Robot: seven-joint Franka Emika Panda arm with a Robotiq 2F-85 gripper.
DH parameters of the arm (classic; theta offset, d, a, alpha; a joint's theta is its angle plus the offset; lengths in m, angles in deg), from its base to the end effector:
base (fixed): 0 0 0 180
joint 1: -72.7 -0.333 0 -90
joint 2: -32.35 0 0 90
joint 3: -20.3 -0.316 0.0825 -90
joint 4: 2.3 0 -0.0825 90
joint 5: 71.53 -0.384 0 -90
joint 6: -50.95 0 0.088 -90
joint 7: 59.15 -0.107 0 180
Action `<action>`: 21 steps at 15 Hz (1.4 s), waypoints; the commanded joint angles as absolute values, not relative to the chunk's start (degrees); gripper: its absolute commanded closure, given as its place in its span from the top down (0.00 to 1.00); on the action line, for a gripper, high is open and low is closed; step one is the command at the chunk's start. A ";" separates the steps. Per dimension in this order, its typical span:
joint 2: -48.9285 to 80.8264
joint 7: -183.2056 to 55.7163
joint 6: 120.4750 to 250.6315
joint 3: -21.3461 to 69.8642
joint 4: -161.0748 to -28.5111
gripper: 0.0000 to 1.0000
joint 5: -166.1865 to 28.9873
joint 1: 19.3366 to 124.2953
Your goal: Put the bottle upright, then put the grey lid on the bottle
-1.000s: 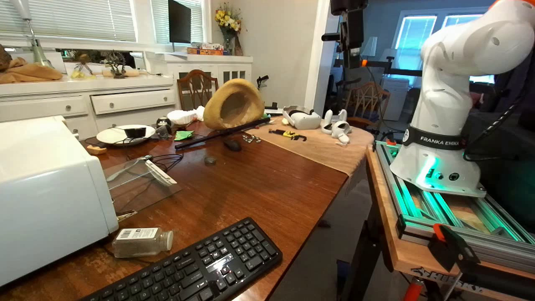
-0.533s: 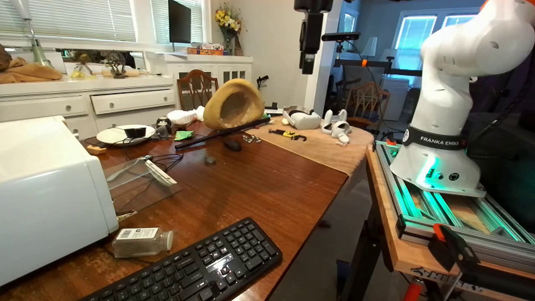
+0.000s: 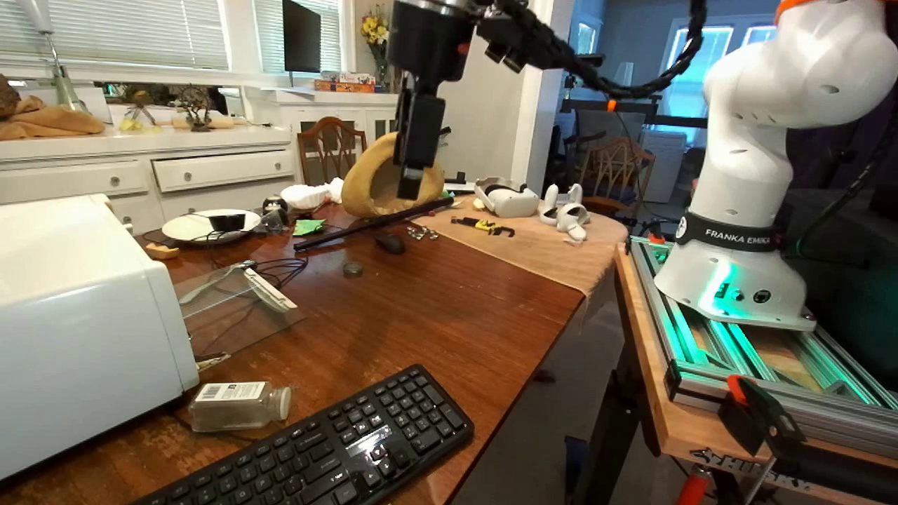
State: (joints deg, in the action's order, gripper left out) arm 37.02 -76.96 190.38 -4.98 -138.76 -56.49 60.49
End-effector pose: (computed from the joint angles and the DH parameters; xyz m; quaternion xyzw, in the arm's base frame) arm 0.3966 0.3038 0.3621 0.9571 0.2617 0.1039 0.0680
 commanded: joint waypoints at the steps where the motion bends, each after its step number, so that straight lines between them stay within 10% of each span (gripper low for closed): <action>1: 23.51 -92.50 187.79 -2.72 -128.34 1.00 -46.54 59.03; 11: 23.16 -93.08 188.09 2.52 -128.08 1.00 -47.24 54.37; 21: -6.93 -93.95 192.15 12.70 -104.30 1.00 -43.69 44.37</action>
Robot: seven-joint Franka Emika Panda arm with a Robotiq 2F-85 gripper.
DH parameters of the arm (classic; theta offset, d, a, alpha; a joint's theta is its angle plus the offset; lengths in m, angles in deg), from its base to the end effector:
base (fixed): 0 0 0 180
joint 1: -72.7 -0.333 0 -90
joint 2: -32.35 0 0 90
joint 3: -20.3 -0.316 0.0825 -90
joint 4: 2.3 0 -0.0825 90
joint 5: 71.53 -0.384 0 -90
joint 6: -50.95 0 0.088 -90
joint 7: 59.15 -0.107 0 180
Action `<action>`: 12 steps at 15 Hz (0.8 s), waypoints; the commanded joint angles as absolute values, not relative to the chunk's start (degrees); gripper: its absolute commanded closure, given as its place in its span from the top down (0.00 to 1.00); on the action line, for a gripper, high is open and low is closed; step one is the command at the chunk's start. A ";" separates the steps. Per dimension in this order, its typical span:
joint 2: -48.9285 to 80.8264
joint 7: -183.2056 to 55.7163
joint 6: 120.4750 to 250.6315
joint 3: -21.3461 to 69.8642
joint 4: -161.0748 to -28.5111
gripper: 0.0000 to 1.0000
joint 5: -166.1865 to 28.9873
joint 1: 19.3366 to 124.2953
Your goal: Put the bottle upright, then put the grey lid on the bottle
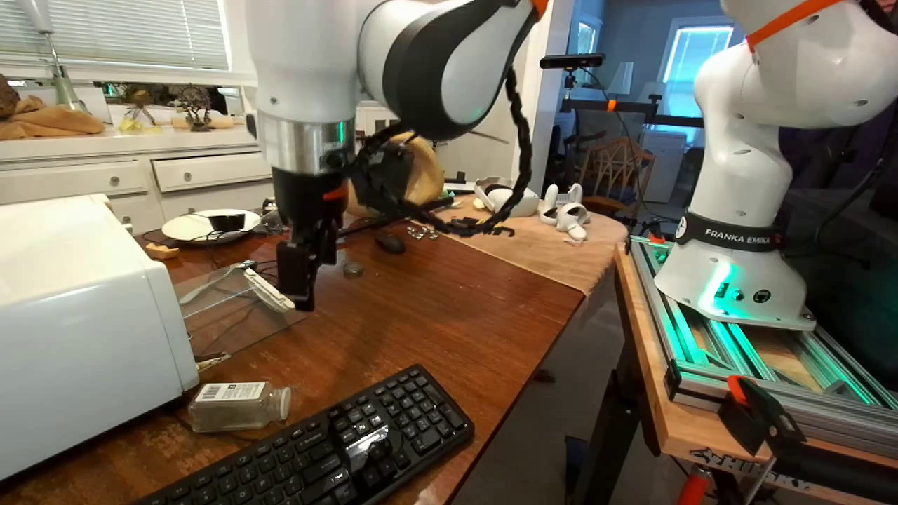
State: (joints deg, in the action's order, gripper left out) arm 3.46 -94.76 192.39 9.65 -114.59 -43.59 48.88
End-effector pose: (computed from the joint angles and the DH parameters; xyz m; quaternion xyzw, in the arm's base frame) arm 0.5121 0.3479 0.2207 0.9800 0.1666 0.0727 0.0812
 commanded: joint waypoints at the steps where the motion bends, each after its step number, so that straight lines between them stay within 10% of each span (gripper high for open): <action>1: -10.11 -93.47 192.18 13.48 -100.93 1.00 -44.13 42.96; 12: -34.11 -92.62 188.76 20.47 -66.88 1.00 -52.96 34.39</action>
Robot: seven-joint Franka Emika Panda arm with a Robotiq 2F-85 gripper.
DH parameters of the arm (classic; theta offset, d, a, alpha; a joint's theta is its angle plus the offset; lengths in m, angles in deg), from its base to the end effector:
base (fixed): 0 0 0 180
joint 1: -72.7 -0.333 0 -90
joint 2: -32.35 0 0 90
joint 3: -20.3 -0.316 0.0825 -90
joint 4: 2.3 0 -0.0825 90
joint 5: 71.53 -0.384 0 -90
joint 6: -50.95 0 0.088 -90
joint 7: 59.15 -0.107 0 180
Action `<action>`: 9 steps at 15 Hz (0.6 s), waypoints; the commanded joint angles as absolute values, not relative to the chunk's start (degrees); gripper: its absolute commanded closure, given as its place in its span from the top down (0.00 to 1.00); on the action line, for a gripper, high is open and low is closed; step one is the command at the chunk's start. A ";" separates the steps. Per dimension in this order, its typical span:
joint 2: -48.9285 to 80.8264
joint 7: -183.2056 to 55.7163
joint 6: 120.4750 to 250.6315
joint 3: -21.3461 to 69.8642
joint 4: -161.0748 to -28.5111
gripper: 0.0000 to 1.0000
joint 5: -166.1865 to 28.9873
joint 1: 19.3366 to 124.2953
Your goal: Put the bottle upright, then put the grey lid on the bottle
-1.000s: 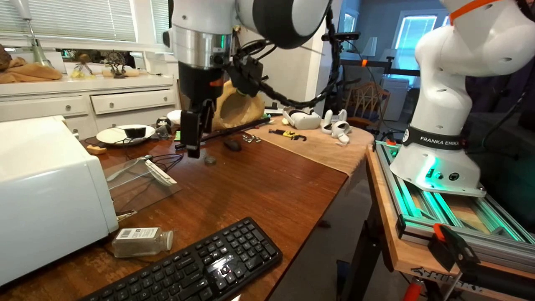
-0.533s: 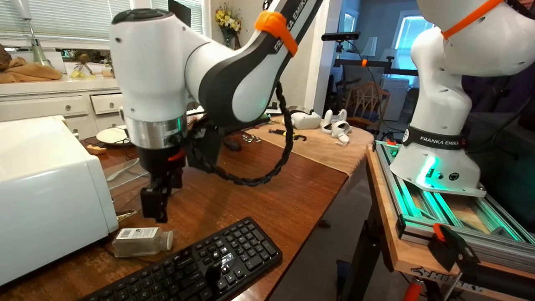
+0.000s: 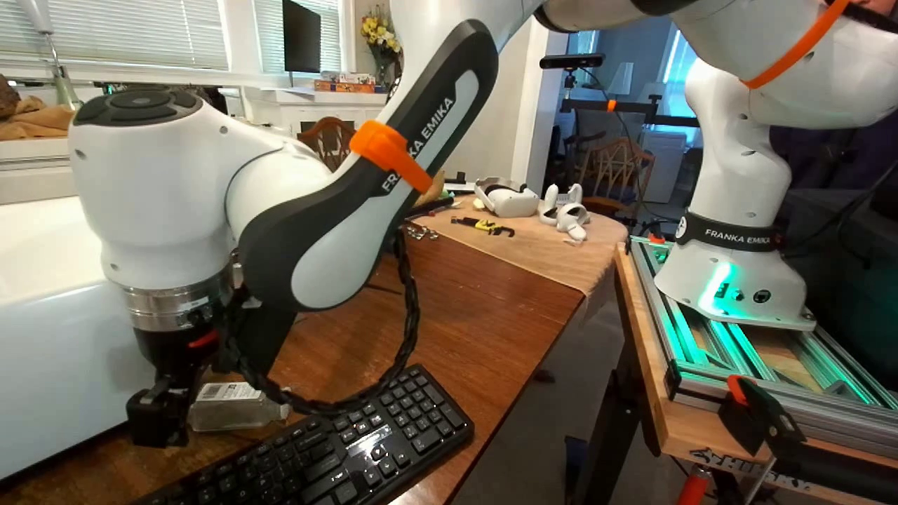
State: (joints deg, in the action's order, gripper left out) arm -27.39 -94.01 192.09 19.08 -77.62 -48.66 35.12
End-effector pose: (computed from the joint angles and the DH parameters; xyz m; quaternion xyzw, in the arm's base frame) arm 0.5810 0.4630 0.1104 0.9753 0.1755 0.1163 0.0674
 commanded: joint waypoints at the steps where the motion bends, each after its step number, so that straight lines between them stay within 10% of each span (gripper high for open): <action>1: -35.55 -92.23 187.68 20.71 -64.20 1.00 -54.17 34.53; 9: -33.21 -92.60 185.42 20.36 -65.54 1.00 -55.44 36.22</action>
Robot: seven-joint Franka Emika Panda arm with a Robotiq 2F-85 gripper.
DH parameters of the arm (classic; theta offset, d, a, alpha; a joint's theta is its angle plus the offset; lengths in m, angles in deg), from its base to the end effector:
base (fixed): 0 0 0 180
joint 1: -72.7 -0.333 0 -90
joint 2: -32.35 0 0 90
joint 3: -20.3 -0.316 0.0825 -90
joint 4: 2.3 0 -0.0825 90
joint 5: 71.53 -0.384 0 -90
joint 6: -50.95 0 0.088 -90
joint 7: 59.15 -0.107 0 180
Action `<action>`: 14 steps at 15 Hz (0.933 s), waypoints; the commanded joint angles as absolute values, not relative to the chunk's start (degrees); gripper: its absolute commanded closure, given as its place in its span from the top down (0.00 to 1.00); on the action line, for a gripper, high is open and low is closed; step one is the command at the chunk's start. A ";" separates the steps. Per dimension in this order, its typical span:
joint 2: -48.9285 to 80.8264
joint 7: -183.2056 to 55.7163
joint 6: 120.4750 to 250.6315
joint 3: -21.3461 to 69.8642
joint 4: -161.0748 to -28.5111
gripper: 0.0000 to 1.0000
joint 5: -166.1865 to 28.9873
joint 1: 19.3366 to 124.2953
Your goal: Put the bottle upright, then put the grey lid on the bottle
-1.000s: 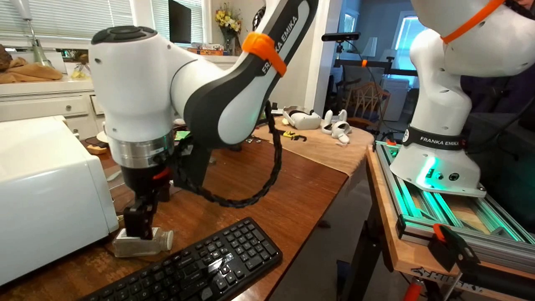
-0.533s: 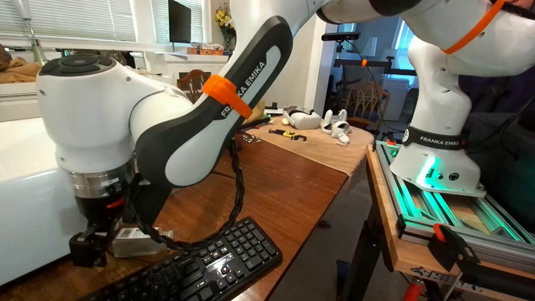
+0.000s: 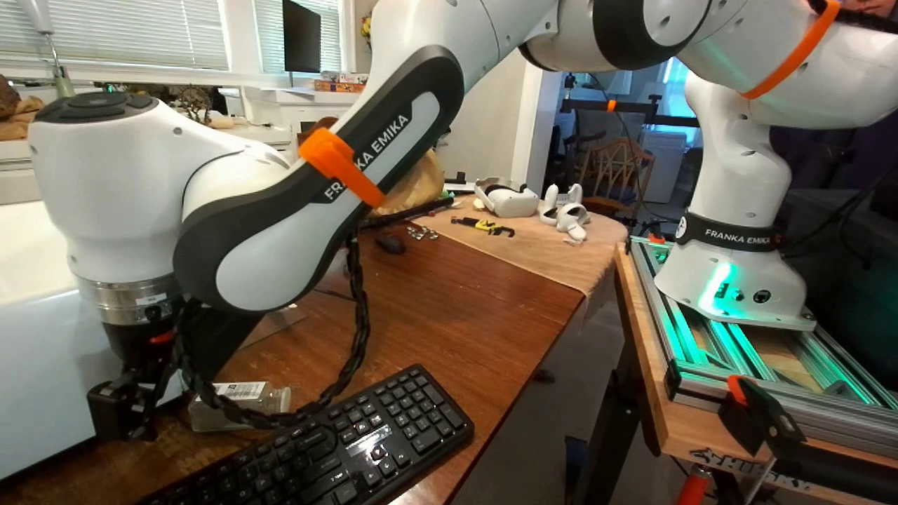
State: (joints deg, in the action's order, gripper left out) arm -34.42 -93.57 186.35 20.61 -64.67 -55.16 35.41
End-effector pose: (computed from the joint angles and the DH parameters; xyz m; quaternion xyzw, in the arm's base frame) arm 0.6182 0.4629 0.1071 0.9855 0.1196 0.1067 0.0560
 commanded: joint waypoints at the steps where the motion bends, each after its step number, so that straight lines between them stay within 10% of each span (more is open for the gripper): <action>1: -32.43 -92.42 185.53 20.15 -66.89 1.00 -55.52 36.50; 14: -17.95 -86.34 187.03 17.87 -89.54 1.00 -56.22 39.61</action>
State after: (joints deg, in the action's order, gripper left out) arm -21.14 -86.75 186.30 17.46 -83.68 -55.16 40.24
